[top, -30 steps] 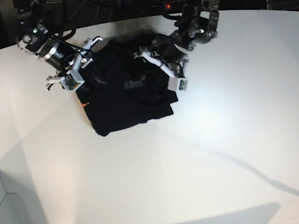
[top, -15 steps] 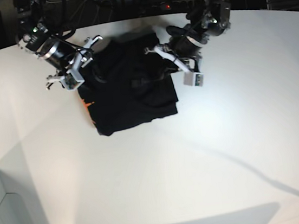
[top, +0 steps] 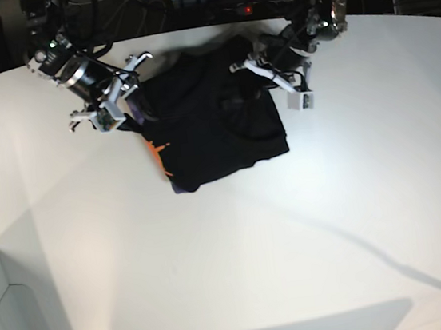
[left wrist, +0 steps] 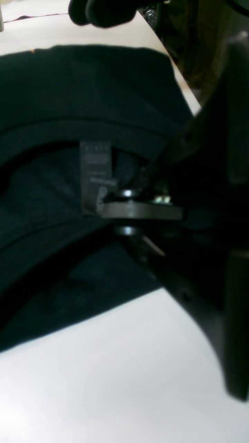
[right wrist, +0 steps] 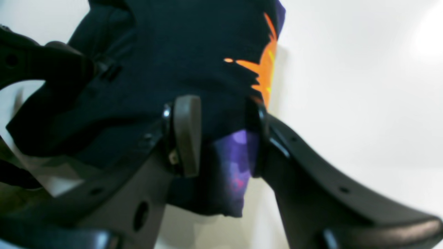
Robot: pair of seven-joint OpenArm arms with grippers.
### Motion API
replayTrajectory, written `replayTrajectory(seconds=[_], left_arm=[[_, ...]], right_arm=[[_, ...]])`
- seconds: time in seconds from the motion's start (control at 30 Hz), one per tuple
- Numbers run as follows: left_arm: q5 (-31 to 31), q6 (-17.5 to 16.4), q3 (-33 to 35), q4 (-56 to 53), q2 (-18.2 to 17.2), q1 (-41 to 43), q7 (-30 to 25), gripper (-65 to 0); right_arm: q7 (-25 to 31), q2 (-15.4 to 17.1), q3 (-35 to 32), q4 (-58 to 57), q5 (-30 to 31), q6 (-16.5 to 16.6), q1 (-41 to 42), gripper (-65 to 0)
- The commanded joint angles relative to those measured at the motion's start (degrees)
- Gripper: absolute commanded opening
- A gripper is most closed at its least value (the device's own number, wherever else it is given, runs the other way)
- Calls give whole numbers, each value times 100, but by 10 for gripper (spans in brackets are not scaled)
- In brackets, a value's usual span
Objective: Fold the T-shirt properly
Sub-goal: 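Tuck and flatten the bundle's edges with both grippers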
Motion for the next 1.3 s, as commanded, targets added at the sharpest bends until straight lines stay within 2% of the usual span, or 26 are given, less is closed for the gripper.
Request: replayTrajectory(seconds=[0.0, 0.2, 0.27, 0.4, 0.53, 0.67, 0.83, 0.93, 1.1, 1.27], left_arm=[[-55, -49, -10, 80, -39, 39, -65, -650], [-46, -13, -10, 98, -57, 48, -12, -635], [-55, -5, -10, 133, -57, 57, -12, -580], [-55, -5, -28, 370, -65, 224, -29, -400], [-55, -5, -371, 757, -74, 488, -21, -335], [-55, -5, -863, 748, -65, 576, -21, -295], [-64, -22, -934, 441, -21, 461, -21, -249], [-64, -49, -925, 450, 190, 374, -12, -241], [-73, -57, -925, 476, 295, 356, -12, -242], [-706, -31, -775, 221, 242, 242, -12, -242]], right_arm=[[152, 25, 11, 89, 97, -10, -7, -427], [152, 25, 2, 89, 106, -10, -25, -425], [152, 25, 2, 89, 106, -10, -16, -425], [152, 25, 2, 89, 106, -10, 2, -425], [152, 25, 2, 98, 106, -10, 10, -425], [152, 25, 2, 98, 106, -10, 10, -425], [152, 25, -6, 98, 106, -10, 10, -425], [152, 25, -6, 98, 106, -10, 10, -425], [152, 25, -6, 98, 106, -10, 10, -425], [152, 25, -6, 98, 106, -10, 10, -425]])
